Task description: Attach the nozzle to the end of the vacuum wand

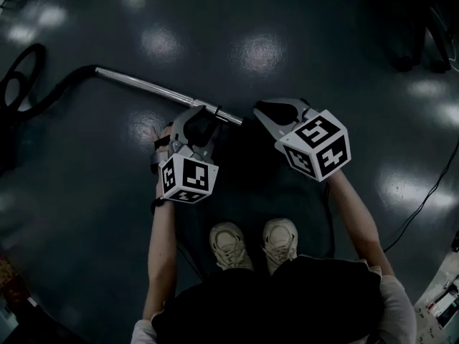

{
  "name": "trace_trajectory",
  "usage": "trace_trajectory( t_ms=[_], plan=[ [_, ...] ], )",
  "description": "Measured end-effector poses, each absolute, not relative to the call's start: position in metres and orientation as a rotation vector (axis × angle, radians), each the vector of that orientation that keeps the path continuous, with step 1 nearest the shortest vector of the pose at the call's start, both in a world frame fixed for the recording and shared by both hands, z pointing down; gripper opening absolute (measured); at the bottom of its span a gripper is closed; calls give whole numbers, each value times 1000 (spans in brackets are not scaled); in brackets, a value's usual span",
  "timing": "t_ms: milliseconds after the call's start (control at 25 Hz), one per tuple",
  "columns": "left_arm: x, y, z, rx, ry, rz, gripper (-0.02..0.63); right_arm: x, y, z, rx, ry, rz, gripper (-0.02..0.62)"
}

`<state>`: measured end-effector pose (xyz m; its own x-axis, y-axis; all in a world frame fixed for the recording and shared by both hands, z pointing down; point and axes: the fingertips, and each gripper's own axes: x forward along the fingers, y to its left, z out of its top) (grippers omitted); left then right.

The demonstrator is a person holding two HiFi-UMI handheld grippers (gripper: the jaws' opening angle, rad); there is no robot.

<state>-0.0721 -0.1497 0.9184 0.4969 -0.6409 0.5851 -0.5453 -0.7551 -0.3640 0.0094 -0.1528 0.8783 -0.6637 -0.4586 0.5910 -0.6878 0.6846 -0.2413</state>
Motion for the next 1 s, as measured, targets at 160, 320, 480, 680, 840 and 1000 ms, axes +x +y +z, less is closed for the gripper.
trace_trajectory(
  t_ms=[160,320,480,680,840,1000],
  plan=[
    [-107,-173,869,-2848,1683,-556,3,22,-182,831,1166,-2547,693,8],
    [-116,-176,831,-2990,2012,160,3,31,-192,807,1406,-2583,712,8],
    [-112,-173,810,-2909,1972,192,3,25,-185,793,1412,-2630,650,8],
    [-117,-191,765,-2764,1921,162,3,42,-200,759,1522,-2635,581,8],
    [-142,-205,635,-2712,1997,251,3,41,-204,638,1490,-2585,446,8],
    [-162,-190,466,-2665,2162,270,3,34,-187,467,1503,-2519,421,8]
  ],
)
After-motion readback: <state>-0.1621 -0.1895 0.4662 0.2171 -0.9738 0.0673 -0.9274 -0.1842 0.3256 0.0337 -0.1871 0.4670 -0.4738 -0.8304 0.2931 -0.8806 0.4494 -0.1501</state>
